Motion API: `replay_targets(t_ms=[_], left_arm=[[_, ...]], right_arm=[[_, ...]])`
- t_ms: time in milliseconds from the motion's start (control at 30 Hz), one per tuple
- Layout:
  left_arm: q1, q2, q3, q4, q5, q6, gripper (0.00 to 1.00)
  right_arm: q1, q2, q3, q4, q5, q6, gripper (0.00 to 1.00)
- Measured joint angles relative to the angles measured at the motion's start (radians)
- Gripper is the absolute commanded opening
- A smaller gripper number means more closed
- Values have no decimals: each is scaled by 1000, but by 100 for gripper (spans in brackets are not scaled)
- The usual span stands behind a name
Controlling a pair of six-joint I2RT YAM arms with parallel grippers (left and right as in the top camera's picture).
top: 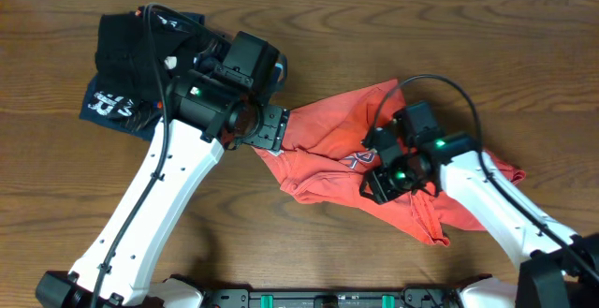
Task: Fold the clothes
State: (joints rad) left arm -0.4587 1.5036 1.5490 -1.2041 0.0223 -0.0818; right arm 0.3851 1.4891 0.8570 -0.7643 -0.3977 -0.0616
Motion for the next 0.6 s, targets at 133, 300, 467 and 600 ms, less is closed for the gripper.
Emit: replay_targets(t_ms=[133,300,467,600], left_arm=[[0,0,0,-3,0,0,74],[0,0,0,-8,0,0,74],[0,0,0,-22,0,0,75],[0,0,0,-22,0,0,78]], right_arm=[[31,35,0,18,42,6,1],[30,24,2,8,107,41,1],[-16,-124,94,-104,310,154,1],[-117,-269,210,-140,460,235,1]])
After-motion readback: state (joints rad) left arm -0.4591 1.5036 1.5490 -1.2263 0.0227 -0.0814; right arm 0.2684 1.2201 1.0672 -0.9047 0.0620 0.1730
